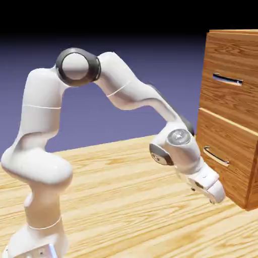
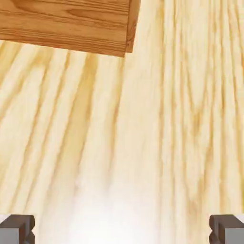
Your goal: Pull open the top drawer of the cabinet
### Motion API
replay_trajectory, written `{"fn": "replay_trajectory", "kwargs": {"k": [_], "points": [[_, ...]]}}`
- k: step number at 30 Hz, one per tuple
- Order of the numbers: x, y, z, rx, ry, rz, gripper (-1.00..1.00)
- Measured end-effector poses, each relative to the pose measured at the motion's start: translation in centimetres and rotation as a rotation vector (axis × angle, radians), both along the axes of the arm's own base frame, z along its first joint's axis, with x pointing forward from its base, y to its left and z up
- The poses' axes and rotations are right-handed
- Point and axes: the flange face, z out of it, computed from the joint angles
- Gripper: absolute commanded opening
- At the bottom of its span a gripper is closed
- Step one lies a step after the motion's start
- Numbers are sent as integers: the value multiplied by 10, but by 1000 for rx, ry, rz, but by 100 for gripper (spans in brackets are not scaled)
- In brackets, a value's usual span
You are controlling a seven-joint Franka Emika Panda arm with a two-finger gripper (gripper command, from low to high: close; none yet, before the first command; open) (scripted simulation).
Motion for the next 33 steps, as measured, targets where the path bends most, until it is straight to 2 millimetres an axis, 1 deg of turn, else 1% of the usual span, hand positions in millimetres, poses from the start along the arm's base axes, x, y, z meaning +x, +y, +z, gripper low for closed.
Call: {"fn": "replay_trajectory", "kwargs": {"k": [4,8,13,17,21,24,26,28,32,33], "points": [[11,-10,6,-100,-48,46,0],[25,-14,22,-218,-115,108,0],[47,-6,55,-389,-223,205,0],[67,12,91,-542,-328,300,0],[86,45,134,-707,-449,407,0],[99,79,169,-838,-551,493,0],[105,107,193,-927,-624,553,0],[109,139,217,-1018,-702,613,0],[110,214,265,-1202,-872,734,0],[109,220,269,-1216,-885,743,0]]}}
